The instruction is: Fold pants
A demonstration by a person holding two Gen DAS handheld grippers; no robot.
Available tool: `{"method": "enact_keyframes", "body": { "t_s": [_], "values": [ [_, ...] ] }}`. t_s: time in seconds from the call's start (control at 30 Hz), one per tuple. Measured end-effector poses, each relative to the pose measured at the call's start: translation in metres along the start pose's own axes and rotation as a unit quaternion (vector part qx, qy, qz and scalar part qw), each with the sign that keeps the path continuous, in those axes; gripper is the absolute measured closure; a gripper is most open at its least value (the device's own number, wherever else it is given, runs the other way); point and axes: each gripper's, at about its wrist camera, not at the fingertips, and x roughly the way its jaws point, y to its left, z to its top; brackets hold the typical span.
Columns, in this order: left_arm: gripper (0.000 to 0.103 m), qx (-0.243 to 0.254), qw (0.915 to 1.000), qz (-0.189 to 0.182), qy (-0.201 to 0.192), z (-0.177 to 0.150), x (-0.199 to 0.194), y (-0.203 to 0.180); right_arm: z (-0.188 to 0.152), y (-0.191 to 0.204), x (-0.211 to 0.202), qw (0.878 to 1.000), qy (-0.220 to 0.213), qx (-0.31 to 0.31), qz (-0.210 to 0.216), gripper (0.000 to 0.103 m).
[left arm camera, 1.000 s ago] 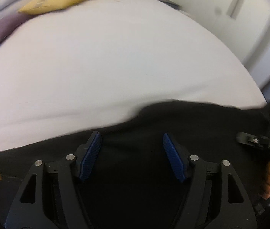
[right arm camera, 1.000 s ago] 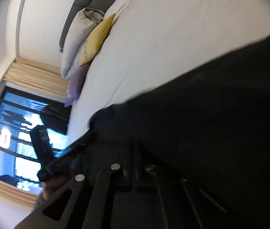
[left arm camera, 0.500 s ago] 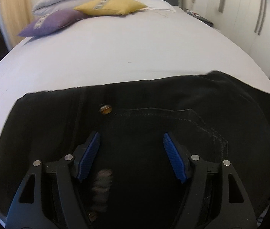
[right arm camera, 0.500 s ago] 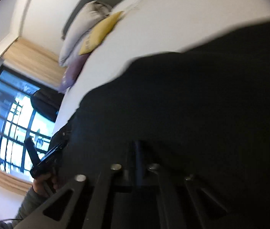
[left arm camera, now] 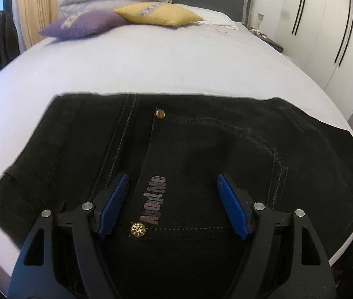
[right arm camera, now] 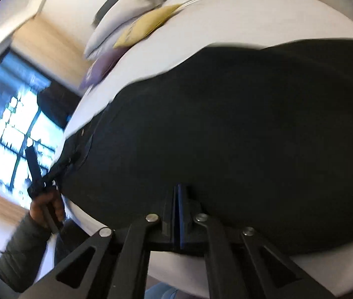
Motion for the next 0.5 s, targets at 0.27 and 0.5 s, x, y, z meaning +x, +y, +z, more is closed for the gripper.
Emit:
{"method": "enact_keyframes", "body": {
  "t_s": [0.27,0.5],
  "values": [
    [0.028,-0.068,0.9972,-0.029,0.008,-0.016,0.004,0.030,0.011,-0.092,-0.044,0.987,-0.086,0.132,-0.024,0.086],
    [0.028,-0.040,0.9979,0.050,-0.005,-0.009,-0.027,0.015,-0.014,-0.146,-0.119,0.949,-0.159,0.262,-0.069,0.054]
  ]
}}
